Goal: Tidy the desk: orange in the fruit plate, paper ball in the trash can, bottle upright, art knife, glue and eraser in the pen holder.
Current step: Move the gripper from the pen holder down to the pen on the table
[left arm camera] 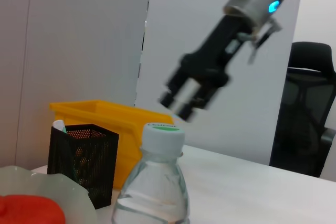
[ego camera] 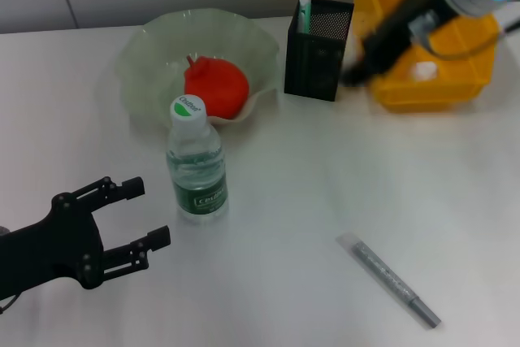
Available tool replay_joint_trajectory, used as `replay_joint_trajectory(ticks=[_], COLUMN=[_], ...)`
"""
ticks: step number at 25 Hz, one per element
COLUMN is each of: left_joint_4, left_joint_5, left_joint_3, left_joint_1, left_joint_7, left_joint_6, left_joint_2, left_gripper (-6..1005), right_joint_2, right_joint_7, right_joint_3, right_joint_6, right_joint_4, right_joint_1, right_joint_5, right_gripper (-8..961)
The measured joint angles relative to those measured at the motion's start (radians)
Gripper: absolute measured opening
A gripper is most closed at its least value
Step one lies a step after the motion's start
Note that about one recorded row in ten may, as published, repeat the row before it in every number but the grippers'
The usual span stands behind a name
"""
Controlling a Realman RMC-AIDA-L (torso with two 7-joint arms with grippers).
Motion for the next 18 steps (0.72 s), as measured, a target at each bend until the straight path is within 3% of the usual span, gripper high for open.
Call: replay_joint_trajectory(ticks=[4,8,13,18], left_joint_4=[0.006,0.009,0.009,0.007], left_joint_5=[0.004,0.005,0.007,0.017], left_joint_3=[0.002,0.006,0.014,0.015], left_joint_1=[0.000,0.001,0.000,0.003], left_joint_7=[0.013,0.019,0.025,0.038], left_joint_6=[0.001,0.005,0.007,0.002], left_joint_2=[0.001,0.005,0.008,0.003], left_gripper=[800,800,800,800], right_joint_2=[0.003,0.007,0.012,0.013], right_joint_7=[0.114,0.202,0.272,0.281], right_joint_3=[-0.077,-0.174,-0.305,-0.350], right_joint_6=[-0.179,-0.262,-0.274,-0.202], right_joint_4=[0.004,0.014,0.059,0.173], right_joint_1=[0.022,0.012,-0.014,-0.032], right_joint_5=[-0.031,-0.034,-0.025,0.045], right_gripper=[603,603,602,602])
